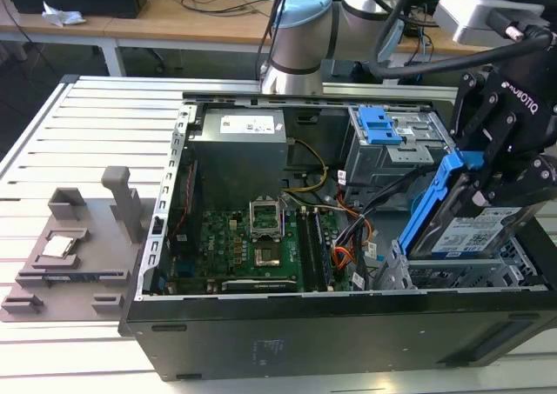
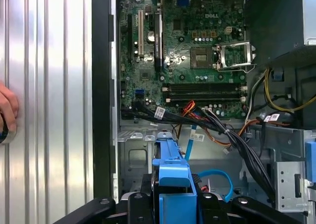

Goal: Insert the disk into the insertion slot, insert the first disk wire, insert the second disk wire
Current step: 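Insert the disk into the insertion slot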

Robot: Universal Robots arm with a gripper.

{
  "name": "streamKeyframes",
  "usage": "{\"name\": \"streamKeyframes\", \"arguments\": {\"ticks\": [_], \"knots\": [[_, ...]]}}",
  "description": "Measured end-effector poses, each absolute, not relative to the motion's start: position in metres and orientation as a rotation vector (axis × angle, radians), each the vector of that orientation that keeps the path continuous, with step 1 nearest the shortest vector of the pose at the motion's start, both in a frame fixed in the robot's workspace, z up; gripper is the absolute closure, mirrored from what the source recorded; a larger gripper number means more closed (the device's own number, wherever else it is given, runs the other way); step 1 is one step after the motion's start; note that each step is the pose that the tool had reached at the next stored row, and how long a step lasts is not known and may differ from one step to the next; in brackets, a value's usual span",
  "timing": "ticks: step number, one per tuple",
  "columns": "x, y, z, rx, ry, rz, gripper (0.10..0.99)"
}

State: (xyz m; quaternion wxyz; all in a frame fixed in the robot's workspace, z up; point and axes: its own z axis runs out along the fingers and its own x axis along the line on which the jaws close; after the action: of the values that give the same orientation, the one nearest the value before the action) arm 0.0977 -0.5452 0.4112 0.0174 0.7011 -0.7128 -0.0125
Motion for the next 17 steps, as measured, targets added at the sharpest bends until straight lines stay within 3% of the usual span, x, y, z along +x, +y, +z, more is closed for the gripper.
{"name": "streamKeyframes", "arguments": {"ticks": [17], "knots": [[0.098, -0.545, 0.390, 2.178, -2.215, -0.039, 0.722]]}}
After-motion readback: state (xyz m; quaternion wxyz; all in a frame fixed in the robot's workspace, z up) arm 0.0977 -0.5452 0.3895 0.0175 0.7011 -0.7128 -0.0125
